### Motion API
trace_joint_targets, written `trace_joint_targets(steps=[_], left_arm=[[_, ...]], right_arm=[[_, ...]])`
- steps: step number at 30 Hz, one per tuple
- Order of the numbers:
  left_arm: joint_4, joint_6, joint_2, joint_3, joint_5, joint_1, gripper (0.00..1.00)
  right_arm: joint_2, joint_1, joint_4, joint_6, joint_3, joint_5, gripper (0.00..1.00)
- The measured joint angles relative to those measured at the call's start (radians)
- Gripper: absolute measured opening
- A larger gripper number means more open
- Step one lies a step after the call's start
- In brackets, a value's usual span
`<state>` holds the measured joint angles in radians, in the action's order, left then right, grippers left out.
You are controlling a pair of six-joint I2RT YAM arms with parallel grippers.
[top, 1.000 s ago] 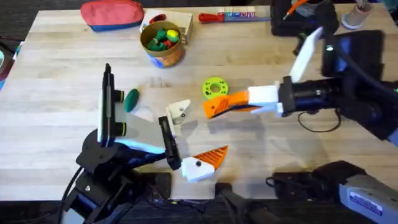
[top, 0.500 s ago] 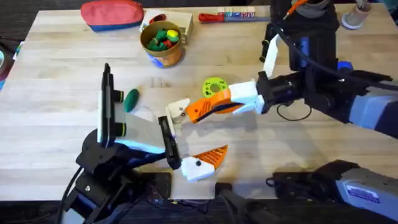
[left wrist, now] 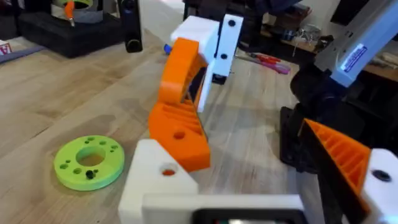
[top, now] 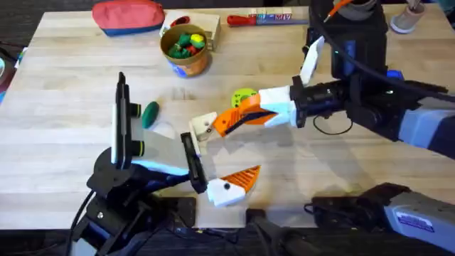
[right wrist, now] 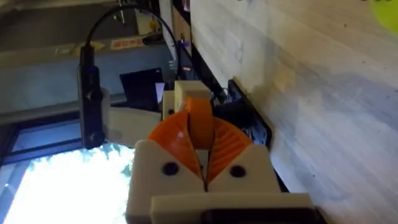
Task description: Pick up the gripper from the table and insert it into the empty holder that is missing its gripper. Then pick up a screw, insert it into the mounting hole, and use the screwdriver to tighten it. Finally, clean up the table by picking up the vegetable and placing it into the bucket.
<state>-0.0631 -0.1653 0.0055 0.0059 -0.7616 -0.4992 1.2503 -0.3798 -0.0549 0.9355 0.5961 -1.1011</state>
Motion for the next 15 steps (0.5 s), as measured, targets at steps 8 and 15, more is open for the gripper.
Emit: trace_joint_targets(steps=[8,15], left_arm=[[0.003,0.000,0.000,0.000,0.059,0.009,0.988],[0.008,-0.004,0.000,0.000,0.173,0.018,0.988]], right_arm=[[0.000,-0.057,-0.085,0.084,0.000,0.113,0.003],[0.000,-0.164,-0.204,0.161,0.000,0.294,0.003]])
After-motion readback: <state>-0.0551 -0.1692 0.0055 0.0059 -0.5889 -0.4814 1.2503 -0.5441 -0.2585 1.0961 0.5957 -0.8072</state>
